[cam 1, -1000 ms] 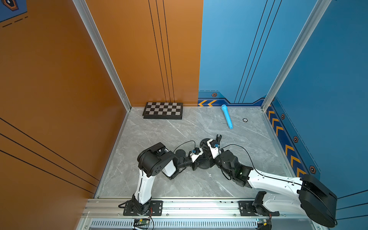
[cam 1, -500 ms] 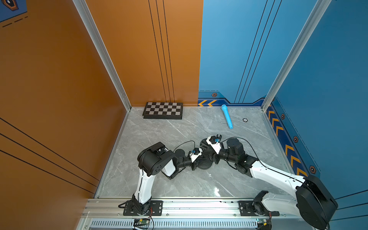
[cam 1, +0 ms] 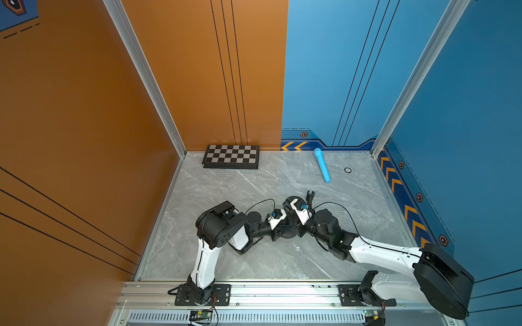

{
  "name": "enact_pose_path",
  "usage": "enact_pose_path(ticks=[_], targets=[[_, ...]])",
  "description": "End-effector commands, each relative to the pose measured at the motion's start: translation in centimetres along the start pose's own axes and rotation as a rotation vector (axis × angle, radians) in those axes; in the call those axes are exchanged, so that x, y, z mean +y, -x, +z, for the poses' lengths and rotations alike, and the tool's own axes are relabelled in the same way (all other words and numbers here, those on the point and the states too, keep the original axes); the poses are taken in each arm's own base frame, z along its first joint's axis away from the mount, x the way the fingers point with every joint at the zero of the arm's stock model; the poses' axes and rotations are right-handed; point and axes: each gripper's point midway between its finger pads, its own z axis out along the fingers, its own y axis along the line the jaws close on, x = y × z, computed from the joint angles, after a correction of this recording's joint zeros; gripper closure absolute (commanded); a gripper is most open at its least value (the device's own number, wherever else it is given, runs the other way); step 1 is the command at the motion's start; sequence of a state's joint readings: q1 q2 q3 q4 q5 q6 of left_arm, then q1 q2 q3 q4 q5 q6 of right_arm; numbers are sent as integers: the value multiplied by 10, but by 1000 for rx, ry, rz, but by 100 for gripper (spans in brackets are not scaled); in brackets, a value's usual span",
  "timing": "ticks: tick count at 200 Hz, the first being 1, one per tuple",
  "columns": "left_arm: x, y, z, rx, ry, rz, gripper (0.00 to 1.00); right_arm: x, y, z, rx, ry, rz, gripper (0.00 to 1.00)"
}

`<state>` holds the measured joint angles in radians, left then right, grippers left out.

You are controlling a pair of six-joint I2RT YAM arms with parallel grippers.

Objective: Assemble a microphone stand
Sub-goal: Screw the microphone stand pole into the microphone stand base.

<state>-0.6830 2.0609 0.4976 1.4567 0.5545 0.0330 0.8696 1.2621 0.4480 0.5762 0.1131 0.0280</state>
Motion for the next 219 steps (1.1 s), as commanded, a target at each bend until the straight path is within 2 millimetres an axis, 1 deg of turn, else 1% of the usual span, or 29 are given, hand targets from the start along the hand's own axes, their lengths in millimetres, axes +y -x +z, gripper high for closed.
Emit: enact_pose_path(ticks=[1, 24, 40, 58, 67, 71, 78, 82, 95, 112, 121, 123, 125, 139, 171, 192, 212, 219], targets=[[-1, -13, 3, 46, 15, -54, 61, -28, -18, -7, -8, -224, 119, 100], [1, -17, 6, 52, 14, -70, 61, -8, -17, -6, 22, -154, 63, 100], [2, -19, 7, 55, 17, -77, 61, 2, -14, -8, 39, -89, 24, 95], [3, -20, 6, 57, 25, -78, 61, 21, -11, -14, 61, 63, -37, 85], [3, -20, 5, 59, 28, -77, 61, 26, -10, -19, 84, 157, -43, 74], [2, -21, 5, 60, 28, -76, 61, 29, -10, -21, 100, 198, -48, 72], [2, -20, 4, 60, 27, -74, 61, 30, -10, -26, 121, 252, -57, 68], [2, -20, 4, 60, 26, -71, 61, 30, -9, -29, 127, 277, -62, 64], [0, -21, 4, 61, 18, -70, 60, 27, -5, -34, 125, 321, -76, 60], [-1, -21, 5, 61, 15, -70, 60, 19, -3, -36, 120, 327, -90, 53], [-1, -21, 4, 62, 13, -71, 60, 20, -4, -37, 129, 340, -103, 53], [0, -21, 4, 62, 13, -72, 60, 12, -4, -35, 131, 322, -97, 53], [0, -21, 4, 63, 13, -72, 60, 10, -4, -35, 134, 319, -97, 53], [0, -21, 3, 60, 13, -74, 60, 5, -5, -33, 146, 327, -103, 52], [2, -21, 4, 61, 18, -90, 60, 6, 0, -23, 146, 360, -111, 53], [3, -22, 4, 63, 22, -96, 59, 4, 7, -13, 115, 341, -97, 57], [5, -23, 2, 64, 35, -96, 59, -3, 14, -6, 69, 270, -93, 62], [5, -22, 2, 63, 38, -97, 59, -5, 17, -5, 54, 247, -94, 65]])
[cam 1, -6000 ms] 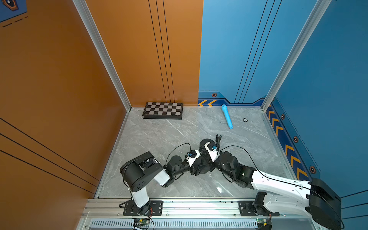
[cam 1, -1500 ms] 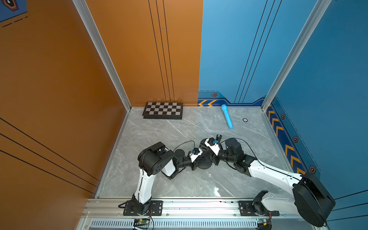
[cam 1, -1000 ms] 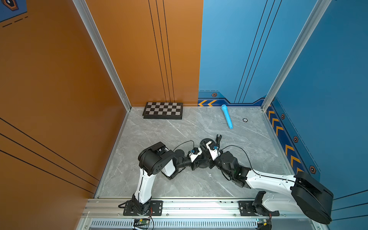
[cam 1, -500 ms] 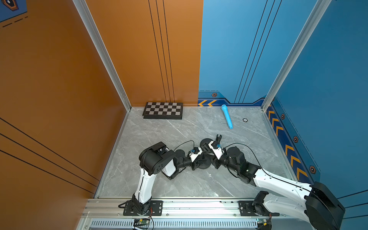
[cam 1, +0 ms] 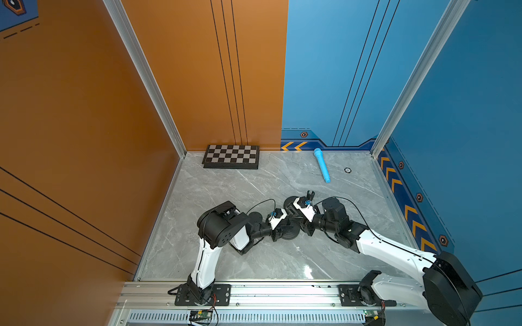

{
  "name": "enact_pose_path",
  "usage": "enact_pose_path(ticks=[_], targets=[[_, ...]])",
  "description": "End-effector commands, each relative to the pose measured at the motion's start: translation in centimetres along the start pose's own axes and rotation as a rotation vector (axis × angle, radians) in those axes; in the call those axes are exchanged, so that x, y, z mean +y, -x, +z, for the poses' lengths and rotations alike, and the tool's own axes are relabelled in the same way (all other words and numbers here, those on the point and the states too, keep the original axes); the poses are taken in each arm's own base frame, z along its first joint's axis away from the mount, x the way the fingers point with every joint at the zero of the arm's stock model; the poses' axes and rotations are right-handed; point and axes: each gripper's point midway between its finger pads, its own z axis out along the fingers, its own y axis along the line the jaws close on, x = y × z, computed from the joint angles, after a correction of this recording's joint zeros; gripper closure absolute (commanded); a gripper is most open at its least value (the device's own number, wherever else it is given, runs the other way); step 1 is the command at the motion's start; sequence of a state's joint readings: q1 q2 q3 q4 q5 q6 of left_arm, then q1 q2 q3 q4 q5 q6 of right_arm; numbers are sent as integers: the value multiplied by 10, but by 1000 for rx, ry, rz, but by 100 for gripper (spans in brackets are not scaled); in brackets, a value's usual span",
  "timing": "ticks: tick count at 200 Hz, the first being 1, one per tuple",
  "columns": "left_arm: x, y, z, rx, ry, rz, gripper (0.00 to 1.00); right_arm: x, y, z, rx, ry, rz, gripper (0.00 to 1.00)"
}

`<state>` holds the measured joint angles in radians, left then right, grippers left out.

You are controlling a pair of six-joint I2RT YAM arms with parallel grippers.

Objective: Assemble a microphone stand
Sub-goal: Screw the microphone stand pole into the microphone stand base.

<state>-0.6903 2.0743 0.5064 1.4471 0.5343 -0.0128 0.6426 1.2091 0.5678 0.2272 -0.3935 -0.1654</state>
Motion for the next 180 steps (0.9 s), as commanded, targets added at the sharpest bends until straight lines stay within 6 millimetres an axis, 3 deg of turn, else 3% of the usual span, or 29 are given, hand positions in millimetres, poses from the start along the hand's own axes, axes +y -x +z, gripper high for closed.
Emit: enact_pose_path(ticks=[1, 29, 36, 61, 83, 104, 133, 157, 180], targets=[[5, -17, -1, 50, 25, -45, 59, -9, 22, 2, -87, -67, -19, 66], [6, -17, -2, 51, 34, -50, 57, -22, 21, -1, -111, -194, 3, 89], [6, -17, -1, 49, 33, -53, 57, -15, 18, 1, -115, -217, 11, 94], [8, -15, 0, 44, 41, -60, 57, -18, 3, -5, -163, -420, 107, 100], [9, -16, 0, 45, 47, -63, 56, -27, -16, -17, -144, -628, 184, 100], [9, -17, 1, 47, 46, -72, 58, -27, -28, -16, -124, -675, 245, 100], [8, -19, 3, 50, 37, -77, 64, -10, -24, 1, -82, -576, 234, 100], [3, -21, 2, 57, 5, -62, 75, 7, -13, 11, -20, -441, 130, 89], [0, -21, 1, 57, -15, -58, 81, 17, -2, 9, -18, -294, 61, 75]])
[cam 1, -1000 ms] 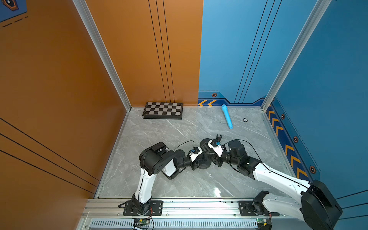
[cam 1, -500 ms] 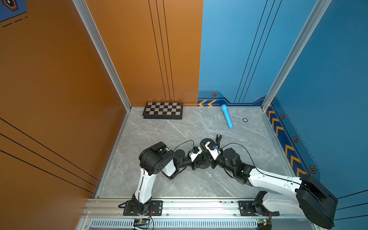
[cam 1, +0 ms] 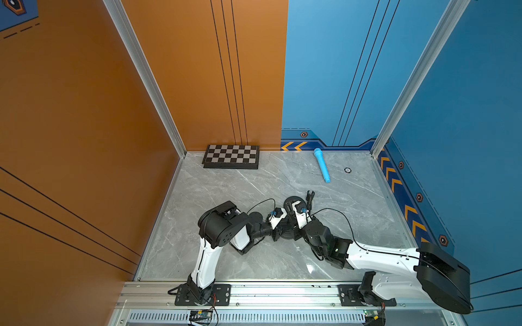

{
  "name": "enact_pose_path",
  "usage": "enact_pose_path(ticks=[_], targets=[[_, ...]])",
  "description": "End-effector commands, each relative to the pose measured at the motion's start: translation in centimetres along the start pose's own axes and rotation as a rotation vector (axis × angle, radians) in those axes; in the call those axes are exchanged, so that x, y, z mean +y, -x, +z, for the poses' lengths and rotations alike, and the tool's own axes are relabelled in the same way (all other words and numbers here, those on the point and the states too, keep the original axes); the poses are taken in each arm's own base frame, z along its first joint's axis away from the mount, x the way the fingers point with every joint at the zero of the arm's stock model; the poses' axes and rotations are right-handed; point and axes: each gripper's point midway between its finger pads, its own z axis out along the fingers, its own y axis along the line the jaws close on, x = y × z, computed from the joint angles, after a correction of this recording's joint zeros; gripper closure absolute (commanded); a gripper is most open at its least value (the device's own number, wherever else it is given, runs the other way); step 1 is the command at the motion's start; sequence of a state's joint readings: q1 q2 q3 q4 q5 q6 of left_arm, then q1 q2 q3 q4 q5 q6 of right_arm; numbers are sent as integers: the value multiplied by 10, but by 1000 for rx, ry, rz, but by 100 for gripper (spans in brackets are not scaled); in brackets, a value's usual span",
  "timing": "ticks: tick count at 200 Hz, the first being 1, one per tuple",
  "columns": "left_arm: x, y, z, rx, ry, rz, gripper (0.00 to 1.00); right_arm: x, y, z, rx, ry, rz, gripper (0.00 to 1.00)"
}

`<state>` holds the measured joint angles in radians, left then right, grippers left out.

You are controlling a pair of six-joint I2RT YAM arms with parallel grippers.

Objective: Assemble a microphone stand
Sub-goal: Screw the microphone stand pole into the microphone stand base.

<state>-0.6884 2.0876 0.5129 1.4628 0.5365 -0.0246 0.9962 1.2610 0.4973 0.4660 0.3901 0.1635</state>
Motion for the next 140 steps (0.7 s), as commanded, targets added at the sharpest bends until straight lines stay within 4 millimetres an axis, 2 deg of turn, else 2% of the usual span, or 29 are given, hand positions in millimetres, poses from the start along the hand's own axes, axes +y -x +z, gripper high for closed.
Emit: enact_pose_path(ticks=[1, 24, 49, 70, 73, 78, 111, 140], targets=[[-1, -21, 0, 65, -14, -50, 81, 15, -12, -6, 89, 171, -131, 74], [-1, -19, -3, 61, -24, -56, 82, 20, -3, -14, 73, 347, -144, 63], [-3, -15, -3, 52, -34, -50, 82, 21, 0, -16, 88, 479, -149, 60], [-3, -17, -4, 56, -33, -33, 82, 17, 1, -12, 82, 495, -171, 59], [-3, -18, -5, 58, -32, -31, 82, 9, 3, -8, 80, 477, -160, 59], [-3, -19, -5, 61, -29, -28, 82, 7, 5, -7, 77, 482, -155, 59], [-7, -31, -3, 86, -38, -17, 82, 11, 13, 1, 77, 527, -182, 59], [-9, -35, -3, 97, -42, -20, 81, 4, 17, 8, 67, 504, -193, 60]])
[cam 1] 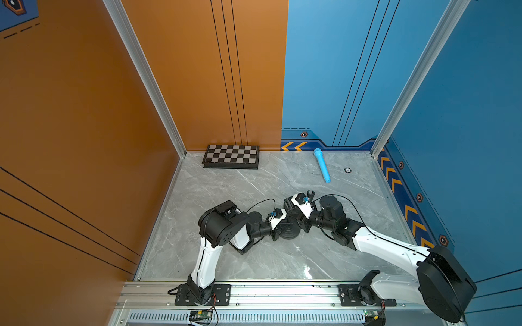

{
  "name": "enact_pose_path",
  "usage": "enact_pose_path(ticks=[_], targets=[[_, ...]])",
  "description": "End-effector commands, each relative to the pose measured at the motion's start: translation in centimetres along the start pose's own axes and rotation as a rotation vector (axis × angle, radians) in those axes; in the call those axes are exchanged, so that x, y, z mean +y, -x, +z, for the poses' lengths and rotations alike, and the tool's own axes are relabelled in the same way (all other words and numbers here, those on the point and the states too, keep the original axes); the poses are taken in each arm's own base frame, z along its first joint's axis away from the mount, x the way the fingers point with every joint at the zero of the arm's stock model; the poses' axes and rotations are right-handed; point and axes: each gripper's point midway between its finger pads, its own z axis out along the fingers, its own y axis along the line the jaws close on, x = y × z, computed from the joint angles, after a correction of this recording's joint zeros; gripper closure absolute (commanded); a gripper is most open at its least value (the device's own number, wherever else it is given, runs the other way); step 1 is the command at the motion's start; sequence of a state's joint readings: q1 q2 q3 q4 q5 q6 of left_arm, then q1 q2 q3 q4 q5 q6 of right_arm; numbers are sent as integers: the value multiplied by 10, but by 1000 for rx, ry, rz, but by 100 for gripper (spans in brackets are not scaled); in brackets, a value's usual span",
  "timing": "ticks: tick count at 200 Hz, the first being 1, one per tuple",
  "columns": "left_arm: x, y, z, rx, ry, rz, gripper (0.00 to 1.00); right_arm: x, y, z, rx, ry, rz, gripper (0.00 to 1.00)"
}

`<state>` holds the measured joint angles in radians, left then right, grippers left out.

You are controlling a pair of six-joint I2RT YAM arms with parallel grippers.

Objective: Assemble a microphone stand
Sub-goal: Screw the microphone stand pole into the microphone stand base.

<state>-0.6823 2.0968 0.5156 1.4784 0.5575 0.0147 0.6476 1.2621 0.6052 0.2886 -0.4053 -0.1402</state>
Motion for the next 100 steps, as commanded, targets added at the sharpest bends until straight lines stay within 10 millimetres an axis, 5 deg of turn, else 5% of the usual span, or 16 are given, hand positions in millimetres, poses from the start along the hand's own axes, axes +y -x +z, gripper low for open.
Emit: enact_pose_path(ticks=[1, 44, 100], targets=[[-10, -36, -3, 105, -28, -65, 81, -1, 8, 3, -7, 27, -36, 60], [-16, -40, -4, 117, -42, -64, 80, -11, 6, 12, 1, 16, -38, 70], [-19, -47, -2, 132, -40, -51, 80, -19, -13, 14, -15, -201, 7, 92]])
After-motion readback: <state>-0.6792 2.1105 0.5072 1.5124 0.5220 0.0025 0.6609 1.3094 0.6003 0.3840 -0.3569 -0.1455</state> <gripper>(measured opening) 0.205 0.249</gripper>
